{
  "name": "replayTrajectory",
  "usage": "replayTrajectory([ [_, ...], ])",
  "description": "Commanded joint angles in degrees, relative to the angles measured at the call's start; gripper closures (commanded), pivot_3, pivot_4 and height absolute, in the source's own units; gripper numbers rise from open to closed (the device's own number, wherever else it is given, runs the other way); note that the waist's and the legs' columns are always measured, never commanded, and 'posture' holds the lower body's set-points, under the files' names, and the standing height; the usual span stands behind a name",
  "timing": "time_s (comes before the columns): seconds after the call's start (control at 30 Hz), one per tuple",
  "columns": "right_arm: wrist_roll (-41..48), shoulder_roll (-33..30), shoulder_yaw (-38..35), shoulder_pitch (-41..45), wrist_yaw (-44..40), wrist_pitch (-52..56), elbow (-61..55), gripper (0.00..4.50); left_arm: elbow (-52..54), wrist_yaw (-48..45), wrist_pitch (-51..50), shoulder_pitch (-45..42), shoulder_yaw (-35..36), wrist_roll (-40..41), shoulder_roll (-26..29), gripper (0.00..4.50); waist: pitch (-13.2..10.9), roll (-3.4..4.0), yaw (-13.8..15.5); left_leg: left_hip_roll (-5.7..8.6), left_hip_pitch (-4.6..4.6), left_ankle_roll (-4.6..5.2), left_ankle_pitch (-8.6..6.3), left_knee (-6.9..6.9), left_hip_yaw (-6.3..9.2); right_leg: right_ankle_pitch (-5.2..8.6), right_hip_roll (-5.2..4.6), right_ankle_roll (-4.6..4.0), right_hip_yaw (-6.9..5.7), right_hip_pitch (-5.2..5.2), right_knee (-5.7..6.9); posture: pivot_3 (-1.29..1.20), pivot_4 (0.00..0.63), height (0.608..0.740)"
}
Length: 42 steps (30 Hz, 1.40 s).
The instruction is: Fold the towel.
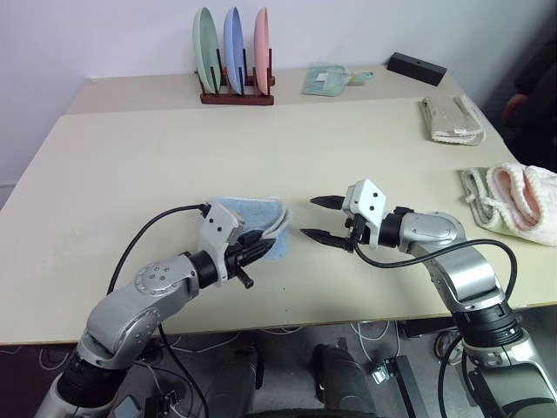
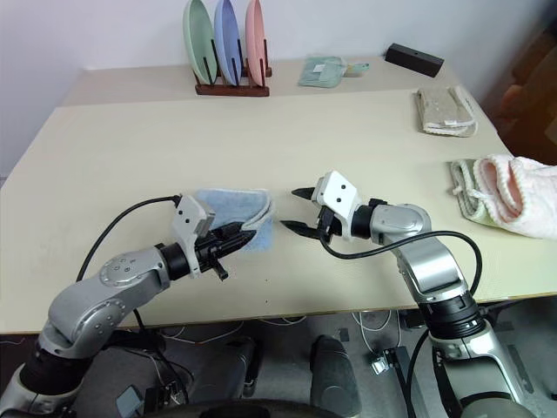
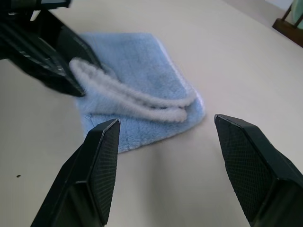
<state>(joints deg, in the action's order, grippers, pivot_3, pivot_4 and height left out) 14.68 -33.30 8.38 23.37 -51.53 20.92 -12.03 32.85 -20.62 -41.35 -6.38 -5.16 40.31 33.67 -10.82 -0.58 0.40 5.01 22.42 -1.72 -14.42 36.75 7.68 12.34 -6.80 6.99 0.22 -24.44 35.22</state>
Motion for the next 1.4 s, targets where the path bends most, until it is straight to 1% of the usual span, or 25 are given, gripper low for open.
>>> replayTrajectory([
  [0.03, 0.1, -0.4, -1.6, 0.4, 0.3, -1.1, -1.1, 1.25, 5.1, -1.8, -1.5, 3.3, 8.2, 6.5, 1.2, 1.63, 0.0, 0.0, -0.1, 0.0, 0.0, 0.0, 0.0, -0.02, 0.01, 0.0, 0.0, 0.0, 0.0, -0.01, 0.0, 0.0, 0.15, 0.74],
  [0.07, 0.2, -0.5, -1.7, 0.7, 0.2, -0.9, -0.8, 1.25, 6.0, -2.8, -1.8, 5.3, 11.2, 8.9, 1.9, 1.63, 0.0, 0.0, -0.1, -0.02, 0.01, 0.0, 0.0, -0.03, 0.02, 0.0, 0.0, 0.01, 0.0, -0.03, 0.0, 0.0, 0.15, 0.74],
  [0.13, 0.7, -0.3, -1.8, 1.4, 0.0, -0.4, -0.3, 1.82, 7.2, -4.1, -1.5, 8.7, 17.6, 13.5, 2.7, 1.59, 0.0, 0.01, -0.2, -0.08, 0.0, 0.0, 0.0, -0.04, 0.02, 0.0, 0.0, 0.0, 0.0, -0.03, 0.01, 0.0, 0.15, 0.74],
  [0.17, 1.5, 0.0, -1.8, 1.8, -0.4, 0.1, -0.5, 2.17, 6.4, -2.9, -1.1, 9.5, 21.7, 16.2, 2.1, 1.91, 0.0, 0.01, -0.1, -0.12, 0.0, 0.0, 0.0, -0.04, 0.02, 0.01, 0.0, -0.02, 0.0, -0.03, 0.0, 0.0, 0.15, 0.74],
  [0.2, 2.1, 0.4, -1.7, 2.3, -0.5, 0.4, -0.6, 2.63, 5.5, -1.7, -0.9, 9.6, 24.3, 17.4, 1.8, 2.23, 0.0, 0.02, -0.1, -0.13, 0.0, 0.0, 0.0, -0.04, 0.02, 0.07, -0.01, -0.13, 0.0, -0.03, 0.0, 0.0, 0.15, 0.74],
  [0.23, 2.6, 1.3, -1.6, 3.0, -0.2, 0.9, -0.6, 3.17, 4.7, -0.4, -0.5, 9.2, 25.6, 15.9, 2.0, 2.53, 0.0, 0.01, 0.1, -0.13, 0.0, 0.0, 0.0, -0.04, 0.03, 0.1, 0.0, -0.18, 0.0, -0.03, 0.0, 0.0, 0.15, 0.74],
  [0.3, 3.5, 3.4, -1.2, 4.4, 0.9, 2.2, -0.9, 4.2, 3.0, 1.8, -0.3, 7.8, 25.7, 11.8, 2.8, 3.49, 0.0, 0.01, 0.3, -0.13, 0.0, 0.0, 0.0, -0.03, 0.03, 0.08, 0.0, -0.19, -0.01, -0.01, 0.01, 0.0, 0.15, 0.74],
  [0.33, 3.9, 4.5, -1.0, 5.0, 1.4, 3.0, -1.2, 4.5, 2.4, 2.7, -0.1, 7.1, 25.1, 9.7, 3.1, 4.03, 0.0, 0.01, 0.3, -0.11, -0.01, -0.01, 0.0, -0.02, 0.02, 0.08, 0.0, -0.19, -0.02, 0.03, 0.02, 0.0, 0.15, 0.74],
  [0.37, 4.0, 5.8, -0.4, 5.6, 2.2, 3.8, -1.4, 4.5, 1.5, 3.7, 0.2, 6.1, 23.7, 7.2, 3.1, 4.46, 0.0, 0.0, 0.3, -0.05, -0.01, -0.01, 0.01, 0.0, -0.02, 0.08, 0.0, -0.19, -0.04, 0.06, 0.01, 0.0, 0.15, 0.74],
  [0.47, 2.7, 9.2, 1.6, 7.1, 5.0, 5.6, -0.8, 4.5, -0.8, 5.2, 1.8, 3.6, 19.7, 1.3, 1.6, 4.46, 0.0, 0.0, 0.3, 0.03, 0.0, -0.01, 0.0, 0.0, 0.0, -0.01, -0.01, -0.03, -0.04, 0.06, -0.01, 0.0, 0.15, 0.74],
  [0.57, 0.1, 13.6, 6.3, 7.8, 7.6, 7.5, 1.7, 4.5, -5.6, 5.9, 4.1, 0.9, 12.3, -5.5, -1.9, 4.46, 0.0, 0.02, 0.2, 0.05, -0.01, -0.02, 0.01, -0.01, 0.0, -0.02, -0.01, -0.02, -0.01, 0.02, 0.0, 0.0, 0.15, 0.74],
  [0.7, -5.6, 15.5, 11.7, 6.4, 11.0, 8.4, 8.0, 4.5, -11.5, 4.8, 6.7, 0.9, 6.0, -13.1, -3.6, 4.46, 0.0, 0.01, 0.0, 0.06, -0.02, -0.04, 0.02, -0.06, 0.0, -0.04, 0.01, -0.01, -0.01, -0.04, 0.03, 0.0, 0.15, 0.74],
  [0.77, -7.9, 15.7, 13.2, 5.5, 12.2, 8.0, 11.0, 4.5, -13.5, 4.1, 7.7, 1.8, 5.3, -14.6, -4.3, 4.46, 0.0, 0.01, 0.0, 0.06, -0.02, -0.04, 0.02, -0.09, -0.01, -0.04, 0.01, -0.01, -0.01, -0.05, 0.03, 0.0, 0.15, 0.74],
  [0.87, -9.5, 15.9, 13.5, 4.6, 13.6, 7.9, 13.4, 4.5, -16.4, 3.1, 10.8, 3.5, 4.9, -17.5, -5.2, 4.46, 0.1, 0.06, 0.0, 0.05, -0.02, -0.05, 0.03, -0.12, 0.0, -0.04, 0.01, -0.01, -0.01, -0.08, 0.03, 0.0, 0.15, 0.74],
  [0.9, -9.4, 16.2, 12.9, 4.5, 13.9, 7.8, 13.0, 4.5, -16.5, 2.5, 11.9, 4.2, 5.2, -17.8, -5.7, 4.46, 0.1, 0.05, 0.0, 0.05, -0.08, -0.05, 0.03, -0.14, 0.01, -0.04, 0.0, -0.01, 0.0, -0.04, 0.03, 0.0, 0.15, 0.74],
  [0.97, -6.9, 16.7, 10.3, 4.4, 13.7, 9.1, 10.5, 4.5, -14.6, 1.7, 13.1, 5.4, 7.5, -15.7, -7.3, 4.46, 0.1, 0.05, -0.1, 0.04, -0.13, -0.05, 0.03, -0.21, 0.01, -0.04, 0.0, -0.01, 0.0, 0.0, 0.03, 0.0, 0.15, 0.74],
  [1.07, -3.1, 16.1, 6.7, 4.0, 12.6, 12.3, 6.4, 3.7, -11.5, 0.8, 14.4, 6.6, 11.2, -12.9, -9.0, 4.5, 0.1, 0.04, -0.1, 0.03, -0.11, -0.05, 0.03, -0.22, 0.05, -0.04, 0.0, 0.0, 0.0, -0.02, 0.03, 0.0, 0.15, 0.74],
  [1.1, -1.2, 15.6, 5.1, 3.8, 12.2, 14.4, 4.3, 3.26, -10.1, 0.5, 14.8, 7.3, 12.9, -11.8, -9.3, 4.5, 0.1, 0.03, 0.0, 0.03, -0.09, -0.05, 0.03, -0.23, 0.06, -0.04, -0.01, 0.0, 0.0, -0.03, 0.02, 0.0, 0.15, 0.74],
  [1.17, 2.6, 15.0, 1.2, 3.3, 12.6, 19.9, 0.7, 2.23, -7.4, -0.5, 15.5, 9.1, 15.9, -10.3, -8.9, 4.5, 0.1, 0.02, 0.0, 0.03, -0.06, -0.06, 0.03, -0.22, 0.09, -0.04, -0.01, 0.0, -0.01, -0.07, 0.02, 0.0, 0.15, 0.74],
  [1.23, 5.7, 14.8, -2.2, 3.0, 14.1, 26.3, -1.9, 1.23, -5.4, -2.4, 17.3, 11.7, 18.0, -11.3, -7.2, 4.5, 0.1, 0.02, 0.0, 0.01, -0.05, -0.05, 0.03, -0.23, 0.1, -0.04, 0.0, 0.0, -0.01, -0.07, 0.02, 0.0, 0.15, 0.74],
  [1.3, 7.8, 14.8, -4.1, 3.0, 15.9, 32.4, -3.5, 0.2, -4.3, -4.0, 18.5, 13.7, 19.7, -11.7, -5.7, 4.5, 0.1, 0.03, -0.1, 0.0, -0.06, -0.05, 0.03, -0.28, 0.09, -0.03, -0.01, -0.02, 0.0, -0.08, 0.01, 0.0, 0.15, 0.74],
  [1.33, 9.0, 15.5, -5.3, 3.1, 17.2, 35.7, -3.6, 0.09, -3.9, -4.8, 18.9, 14.4, 20.6, -11.5, -5.1, 4.5, 0.1, 0.03, 0.0, 0.01, -0.07, -0.05, 0.03, -0.31, 0.09, -0.02, -0.01, -0.02, 0.0, -0.08, 0.01, 0.0, 0.15, 0.74],
  [1.4, 11.7, 18.2, -8.9, 3.9, 20.3, 41.9, -2.6, 0.09, -3.1, -6.5, 19.8, 15.5, 22.0, -11.0, -4.1, 4.5, 0.1, 0.03, -0.1, 0.0, -0.07, -0.05, 0.03, -0.33, 0.08, -0.01, 0.0, -0.04, -0.01, -0.09, 0.01, 0.0, 0.15, 0.74],
])
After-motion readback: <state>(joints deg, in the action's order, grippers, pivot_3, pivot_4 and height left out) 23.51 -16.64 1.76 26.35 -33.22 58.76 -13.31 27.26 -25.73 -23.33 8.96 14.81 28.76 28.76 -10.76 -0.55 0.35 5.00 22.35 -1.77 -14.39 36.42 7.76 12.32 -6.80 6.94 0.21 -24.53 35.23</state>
